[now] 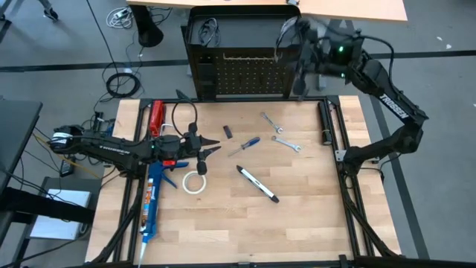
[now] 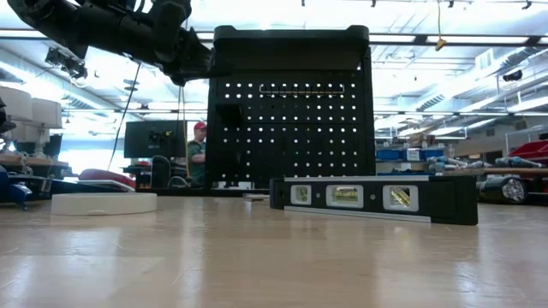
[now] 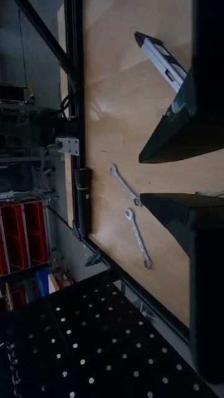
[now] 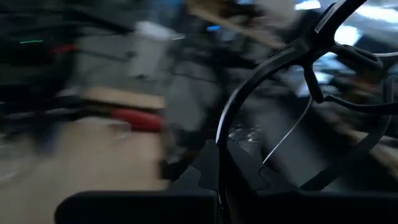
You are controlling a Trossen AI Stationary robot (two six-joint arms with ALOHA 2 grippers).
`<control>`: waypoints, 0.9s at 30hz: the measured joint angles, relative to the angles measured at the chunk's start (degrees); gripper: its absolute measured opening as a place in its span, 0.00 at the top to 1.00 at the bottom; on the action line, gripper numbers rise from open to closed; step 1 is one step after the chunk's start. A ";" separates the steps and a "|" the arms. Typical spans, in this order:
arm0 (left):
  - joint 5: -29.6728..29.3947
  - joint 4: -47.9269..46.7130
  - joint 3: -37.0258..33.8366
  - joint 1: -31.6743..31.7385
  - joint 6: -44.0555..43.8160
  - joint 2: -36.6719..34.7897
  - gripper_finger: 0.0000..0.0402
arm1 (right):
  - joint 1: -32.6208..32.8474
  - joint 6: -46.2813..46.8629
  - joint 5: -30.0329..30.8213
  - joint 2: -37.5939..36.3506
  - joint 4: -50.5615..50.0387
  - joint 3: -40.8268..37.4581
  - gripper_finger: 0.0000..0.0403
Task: Hang tools onto peg board
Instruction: Put the black safety glasses on the top of the black pegboard
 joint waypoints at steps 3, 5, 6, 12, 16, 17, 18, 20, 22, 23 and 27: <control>-0.72 0.02 0.00 0.00 0.50 0.00 0.77 | 5.08 1.09 0.83 -0.11 -5.24 -0.01 0.96; -2.12 0.03 0.00 -0.02 1.09 0.00 0.77 | 8.16 2.90 1.49 -0.15 -8.96 -0.89 0.96; -2.73 0.04 0.00 -0.02 1.47 0.00 0.77 | 9.61 4.05 2.16 -0.20 -10.78 -1.58 0.96; -4.80 0.04 0.00 -0.02 1.43 0.00 0.77 | 17.67 14.15 3.55 -2.67 -12.15 -13.76 0.96; -4.77 0.02 0.00 -0.17 -0.05 0.00 0.77 | 21.10 21.38 2.98 -5.36 -6.80 -27.69 0.96; -4.79 0.02 0.00 -0.28 -0.11 0.00 0.77 | 21.63 23.01 1.60 -6.16 -4.56 -31.25 0.96; -4.79 0.00 0.00 -0.46 -0.09 0.00 0.77 | 22.02 24.67 0.08 -6.88 -2.23 -34.66 0.96; -4.78 0.02 0.00 -0.84 -0.04 0.00 0.77 | 22.44 28.13 -1.75 -8.20 2.98 -41.24 0.96; -4.78 0.04 0.00 -1.05 0.02 0.00 0.77 | 22.22 31.10 -2.25 -9.28 7.61 -47.12 0.96; -4.79 0.04 0.00 -1.21 0.02 0.00 0.77 | 21.91 32.37 -2.36 -9.79 9.47 -49.79 0.96; -5.63 -0.05 0.00 -1.72 0.03 0.00 0.77 | 20.23 38.33 -2.87 -10.34 15.46 -59.02 0.96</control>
